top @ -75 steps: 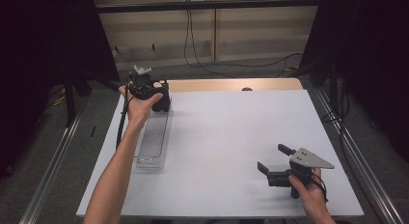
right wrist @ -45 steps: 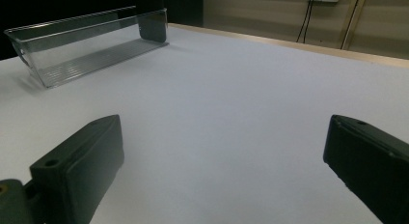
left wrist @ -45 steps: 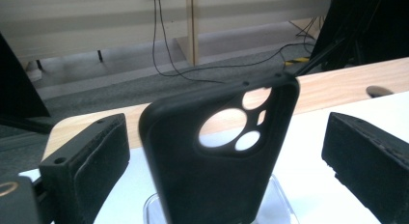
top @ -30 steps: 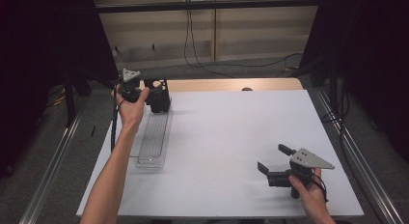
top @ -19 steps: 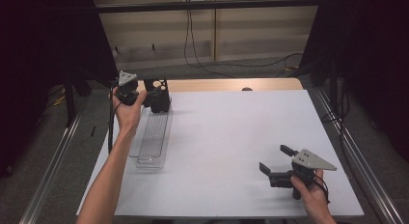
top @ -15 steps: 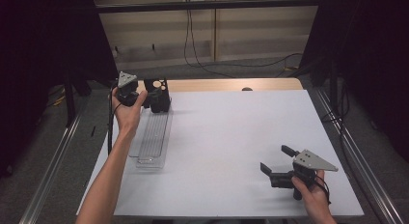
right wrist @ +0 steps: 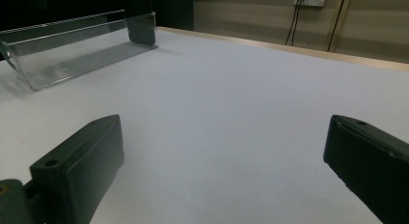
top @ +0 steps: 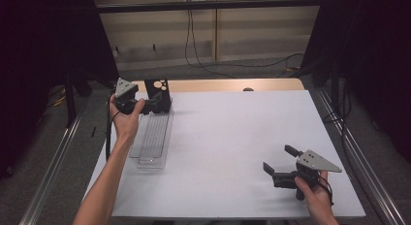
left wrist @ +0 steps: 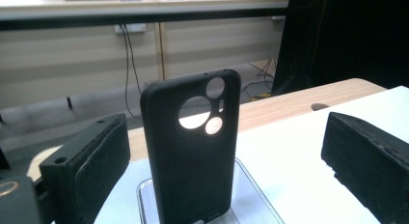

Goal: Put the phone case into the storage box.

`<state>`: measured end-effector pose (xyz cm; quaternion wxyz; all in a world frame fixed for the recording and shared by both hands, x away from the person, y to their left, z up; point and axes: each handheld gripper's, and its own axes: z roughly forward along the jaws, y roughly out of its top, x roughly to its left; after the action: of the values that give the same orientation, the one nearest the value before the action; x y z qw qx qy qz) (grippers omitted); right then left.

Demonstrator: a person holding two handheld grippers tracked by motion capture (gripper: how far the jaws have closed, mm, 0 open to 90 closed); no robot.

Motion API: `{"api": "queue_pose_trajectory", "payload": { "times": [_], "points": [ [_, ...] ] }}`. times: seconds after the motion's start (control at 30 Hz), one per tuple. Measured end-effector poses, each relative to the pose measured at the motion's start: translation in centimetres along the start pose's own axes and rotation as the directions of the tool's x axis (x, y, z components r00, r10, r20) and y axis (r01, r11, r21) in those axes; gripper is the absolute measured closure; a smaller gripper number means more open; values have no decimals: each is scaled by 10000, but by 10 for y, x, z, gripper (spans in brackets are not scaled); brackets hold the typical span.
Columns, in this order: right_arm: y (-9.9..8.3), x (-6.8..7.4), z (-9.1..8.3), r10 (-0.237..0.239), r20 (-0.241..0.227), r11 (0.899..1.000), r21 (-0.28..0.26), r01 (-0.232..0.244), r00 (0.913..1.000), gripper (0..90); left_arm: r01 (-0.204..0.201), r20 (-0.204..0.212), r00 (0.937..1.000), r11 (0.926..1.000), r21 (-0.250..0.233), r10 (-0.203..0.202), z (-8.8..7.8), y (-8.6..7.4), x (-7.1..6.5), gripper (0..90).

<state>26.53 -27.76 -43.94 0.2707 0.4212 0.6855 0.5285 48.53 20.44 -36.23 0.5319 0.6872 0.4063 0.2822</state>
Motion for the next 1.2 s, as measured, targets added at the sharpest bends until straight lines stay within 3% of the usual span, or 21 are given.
{"api": "queue_pose_trajectory", "payload": {
  "times": [0.17, 0.3, 0.4, 0.83, 0.97, 1.1, 1.2],
  "points": [
    [2, 1, -3, -130, 217, 9997, -183, 134, 9997, 1, 56, 234, 9997, 10000, 67, -57, -8, -3, -5, 37],
    [3, 1, -3, -119, 264, 9996, -239, 126, 9996, 0, -50, 385, 9992, 9999, -122, 54, -17, -3, -11, 38],
    [3, 2, -3, -108, 259, 9997, -224, 114, 9996, 0, 154, 503, 9986, 9992, -368, -136, -23, -5, -13, 38],
    [6, 0, -5, -77, 437, 9991, -413, 95, 9990, 0, 56, 929, 9957, 9979, -641, 4, -51, -15, -25, 37],
    [8, -2, -7, -31, 529, 9989, -461, 55, 9986, 0, -200, 812, 9964, 9970, -751, 261, -62, -20, -28, 34],
    [10, -4, -8, -45, 622, 9990, -439, 72, 9981, 0, 7, 968, 9953, 9978, -665, 58, -69, -22, -29, 29],
    [10, -5, -9, -36, 680, 9991, -427, 65, 9977, 0, -256, 858, 9958, 9980, -571, 305, -76, -23, -32, 29]
  ]
}}
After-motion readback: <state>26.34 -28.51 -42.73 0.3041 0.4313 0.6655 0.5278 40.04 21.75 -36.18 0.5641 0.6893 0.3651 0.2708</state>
